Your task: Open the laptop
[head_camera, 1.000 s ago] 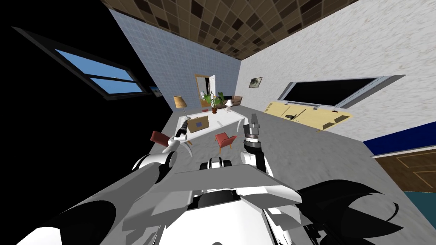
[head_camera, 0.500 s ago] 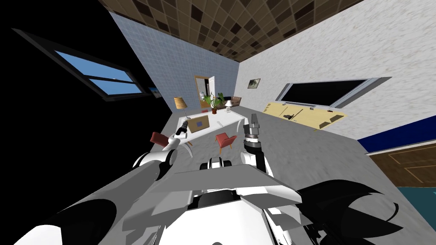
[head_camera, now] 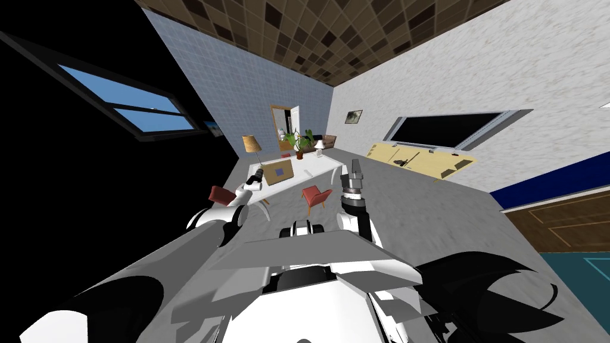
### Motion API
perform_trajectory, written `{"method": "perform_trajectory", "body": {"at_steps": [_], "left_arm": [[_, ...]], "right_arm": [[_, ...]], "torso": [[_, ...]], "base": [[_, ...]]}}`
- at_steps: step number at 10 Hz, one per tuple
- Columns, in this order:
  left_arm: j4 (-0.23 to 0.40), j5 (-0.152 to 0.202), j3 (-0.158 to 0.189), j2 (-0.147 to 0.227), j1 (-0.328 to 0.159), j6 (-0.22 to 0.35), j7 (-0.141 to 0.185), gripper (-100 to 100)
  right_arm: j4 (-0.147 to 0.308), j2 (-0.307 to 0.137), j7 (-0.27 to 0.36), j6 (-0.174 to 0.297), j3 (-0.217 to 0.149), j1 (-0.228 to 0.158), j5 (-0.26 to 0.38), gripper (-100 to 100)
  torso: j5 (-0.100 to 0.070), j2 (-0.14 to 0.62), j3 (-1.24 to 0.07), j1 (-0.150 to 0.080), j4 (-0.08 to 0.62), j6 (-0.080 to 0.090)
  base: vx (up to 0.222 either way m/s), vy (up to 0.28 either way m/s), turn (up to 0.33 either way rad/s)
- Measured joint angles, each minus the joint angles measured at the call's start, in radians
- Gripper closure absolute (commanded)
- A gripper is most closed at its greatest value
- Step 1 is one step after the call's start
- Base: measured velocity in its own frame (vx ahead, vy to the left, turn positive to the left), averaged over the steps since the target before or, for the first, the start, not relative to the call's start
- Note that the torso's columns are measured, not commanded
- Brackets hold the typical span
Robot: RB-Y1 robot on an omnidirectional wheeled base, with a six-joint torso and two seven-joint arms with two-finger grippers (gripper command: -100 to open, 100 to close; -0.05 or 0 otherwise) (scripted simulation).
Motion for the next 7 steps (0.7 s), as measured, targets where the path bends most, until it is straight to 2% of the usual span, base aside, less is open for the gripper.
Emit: {"method": "perform_trajectory", "body": {"at_steps": [2,4,7], "left_arm": [[0.026,0.004,-0.006,0.005,-0.032,0.046,0.008,100],[0.017,0.009,-0.009,0.008,-0.046,0.107,0.017,100],[0.039,0.014,-0.013,0.014,-0.086,0.183,0.027,100]], "right_arm": [[0.0,0.0,0.0,0.0,0.0,0.0,0.0,0],[0.0,0.0,0.0,0.0,0.0,0.0,0.0,0],[0.0,0.0,0.0,0.0,0.0,0.0,0.0,0]], "torso": [[0.0,0.0,0.0,0.001,0.0,-0.001],[0.0,0.0,0.0,0.002,0.001,-0.001],[0.001,-0.002,-0.001,0.002,-0.001,-0.002]], "base": [[0.001,0.046,-0.043],[0.004,0.053,-0.044],[0.0,0.047,-0.043]]}}
